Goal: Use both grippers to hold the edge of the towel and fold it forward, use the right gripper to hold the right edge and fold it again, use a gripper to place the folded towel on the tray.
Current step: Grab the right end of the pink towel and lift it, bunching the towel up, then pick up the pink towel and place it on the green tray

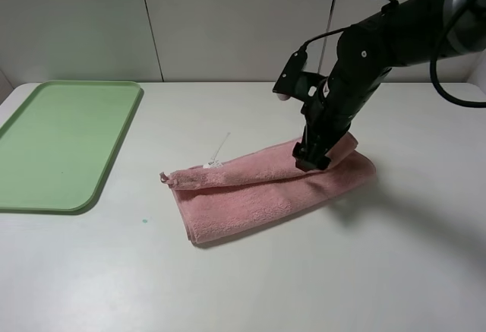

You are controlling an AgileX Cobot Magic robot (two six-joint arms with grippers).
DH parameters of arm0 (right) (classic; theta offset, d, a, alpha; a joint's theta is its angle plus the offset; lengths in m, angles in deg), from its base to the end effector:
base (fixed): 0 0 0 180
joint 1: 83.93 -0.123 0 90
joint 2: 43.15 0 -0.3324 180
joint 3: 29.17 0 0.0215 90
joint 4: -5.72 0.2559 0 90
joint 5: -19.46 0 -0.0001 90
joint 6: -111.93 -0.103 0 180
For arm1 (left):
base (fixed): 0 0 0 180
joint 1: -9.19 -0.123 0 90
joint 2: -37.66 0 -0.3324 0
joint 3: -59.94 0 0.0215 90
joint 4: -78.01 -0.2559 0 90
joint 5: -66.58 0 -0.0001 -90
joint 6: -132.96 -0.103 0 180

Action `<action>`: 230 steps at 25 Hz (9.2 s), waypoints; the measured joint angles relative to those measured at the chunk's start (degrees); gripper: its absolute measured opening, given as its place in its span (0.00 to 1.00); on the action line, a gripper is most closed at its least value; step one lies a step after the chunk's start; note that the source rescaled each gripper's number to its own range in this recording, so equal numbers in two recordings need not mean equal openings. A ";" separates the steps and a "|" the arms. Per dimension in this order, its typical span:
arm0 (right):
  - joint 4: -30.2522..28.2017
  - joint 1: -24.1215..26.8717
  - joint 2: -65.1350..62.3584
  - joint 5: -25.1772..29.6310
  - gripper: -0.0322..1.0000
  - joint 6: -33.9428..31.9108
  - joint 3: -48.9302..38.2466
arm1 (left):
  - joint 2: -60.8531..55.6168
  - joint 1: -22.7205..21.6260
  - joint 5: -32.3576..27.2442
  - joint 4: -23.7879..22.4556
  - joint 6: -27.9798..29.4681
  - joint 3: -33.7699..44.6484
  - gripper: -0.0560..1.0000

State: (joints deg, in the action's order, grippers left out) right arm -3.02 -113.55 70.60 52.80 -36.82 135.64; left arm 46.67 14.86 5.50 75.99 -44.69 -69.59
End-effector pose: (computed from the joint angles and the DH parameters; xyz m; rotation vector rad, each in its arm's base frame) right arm 0.3329 0.1794 0.1855 -1.5711 2.3545 -0.1531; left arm -0.0297 0.0061 0.2711 0.0604 2.1030 -0.0414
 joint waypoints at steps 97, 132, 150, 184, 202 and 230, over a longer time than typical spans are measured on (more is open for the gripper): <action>14.32 16.39 17.48 8.24 0.41 -14.17 13.38 | 0.00 0.00 0.00 0.00 -0.03 0.00 1.00; -5.63 17.17 7.19 25.12 0.08 -21.18 24.74 | 0.00 0.00 0.00 -0.01 -0.03 0.00 1.00; -9.98 11.22 6.86 36.45 0.08 -24.48 33.50 | 0.00 0.00 0.00 -0.01 -0.05 0.00 1.00; -1.62 -3.46 6.86 31.35 0.69 -32.69 24.83 | 0.00 0.00 0.00 -0.01 -0.05 0.00 1.00; 1.02 -3.46 6.16 34.25 1.00 -32.69 24.83 | 0.00 0.00 0.00 -0.01 -0.05 0.00 1.00; 6.46 -3.50 -35.79 36.48 1.00 -32.69 -0.05 | 0.00 0.00 0.00 -0.01 -0.05 0.00 1.00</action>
State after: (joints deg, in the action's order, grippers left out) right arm 3.44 -117.05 34.81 89.28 -69.51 135.59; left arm 46.67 14.86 5.50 75.99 -44.75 -69.59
